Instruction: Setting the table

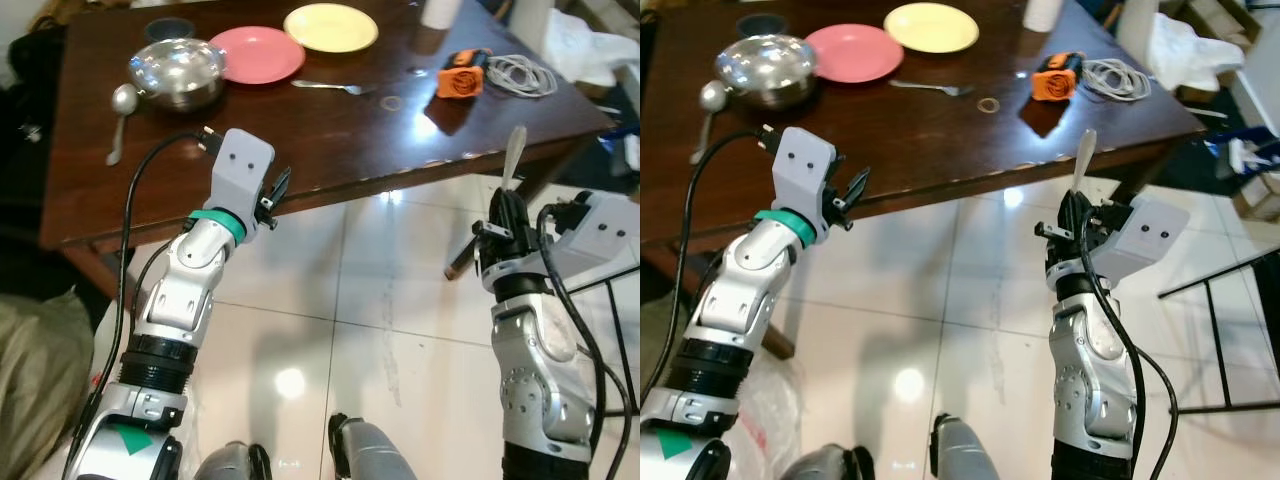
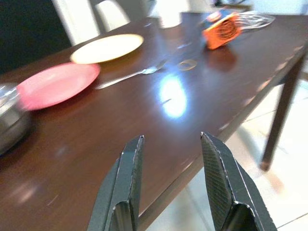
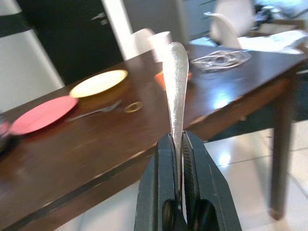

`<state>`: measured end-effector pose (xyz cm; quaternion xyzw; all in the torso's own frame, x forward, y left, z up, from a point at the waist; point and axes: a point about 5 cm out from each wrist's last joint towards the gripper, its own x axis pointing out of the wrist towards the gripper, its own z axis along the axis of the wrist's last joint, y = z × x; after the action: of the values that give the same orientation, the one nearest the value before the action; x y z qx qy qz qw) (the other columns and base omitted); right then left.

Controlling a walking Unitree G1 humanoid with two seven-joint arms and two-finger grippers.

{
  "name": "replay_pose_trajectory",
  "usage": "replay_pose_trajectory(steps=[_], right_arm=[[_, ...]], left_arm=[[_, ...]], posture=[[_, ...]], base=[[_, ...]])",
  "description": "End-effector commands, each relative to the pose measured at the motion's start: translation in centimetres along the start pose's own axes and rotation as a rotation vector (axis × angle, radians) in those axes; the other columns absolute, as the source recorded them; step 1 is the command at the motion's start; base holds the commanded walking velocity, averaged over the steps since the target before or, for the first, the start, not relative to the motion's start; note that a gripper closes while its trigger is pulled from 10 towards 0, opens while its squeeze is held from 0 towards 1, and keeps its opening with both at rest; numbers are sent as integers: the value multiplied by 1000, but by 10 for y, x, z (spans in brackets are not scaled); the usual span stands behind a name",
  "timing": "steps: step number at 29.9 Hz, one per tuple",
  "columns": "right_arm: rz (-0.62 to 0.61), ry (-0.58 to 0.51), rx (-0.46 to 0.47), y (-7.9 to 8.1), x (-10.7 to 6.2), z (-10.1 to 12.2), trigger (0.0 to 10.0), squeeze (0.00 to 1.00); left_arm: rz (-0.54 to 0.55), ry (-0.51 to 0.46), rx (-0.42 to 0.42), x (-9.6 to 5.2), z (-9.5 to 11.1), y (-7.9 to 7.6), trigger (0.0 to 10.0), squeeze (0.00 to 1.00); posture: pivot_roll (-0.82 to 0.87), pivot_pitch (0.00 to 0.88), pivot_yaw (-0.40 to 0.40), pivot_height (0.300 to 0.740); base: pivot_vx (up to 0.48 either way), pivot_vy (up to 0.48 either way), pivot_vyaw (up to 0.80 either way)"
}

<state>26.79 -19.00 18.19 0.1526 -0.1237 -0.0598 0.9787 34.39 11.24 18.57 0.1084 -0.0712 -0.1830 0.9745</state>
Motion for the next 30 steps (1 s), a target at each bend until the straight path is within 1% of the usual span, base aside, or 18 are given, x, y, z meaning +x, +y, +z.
replay_pose_trajectory(steps=[1, 30], right_arm=[[-7, 8, 1, -3, -1, 0, 10000, 0], [-5, 7, 1, -1, -1, 0, 10000, 0]], left_arm=[[-9, 16, -12, -1, -5, -3, 10000, 0], [-11, 20, -11, -1, -6, -4, 10000, 0]], posture=[[31, 33, 34, 740], [32, 43, 37, 740]], base=[[0, 0, 0], [0, 0, -28]])
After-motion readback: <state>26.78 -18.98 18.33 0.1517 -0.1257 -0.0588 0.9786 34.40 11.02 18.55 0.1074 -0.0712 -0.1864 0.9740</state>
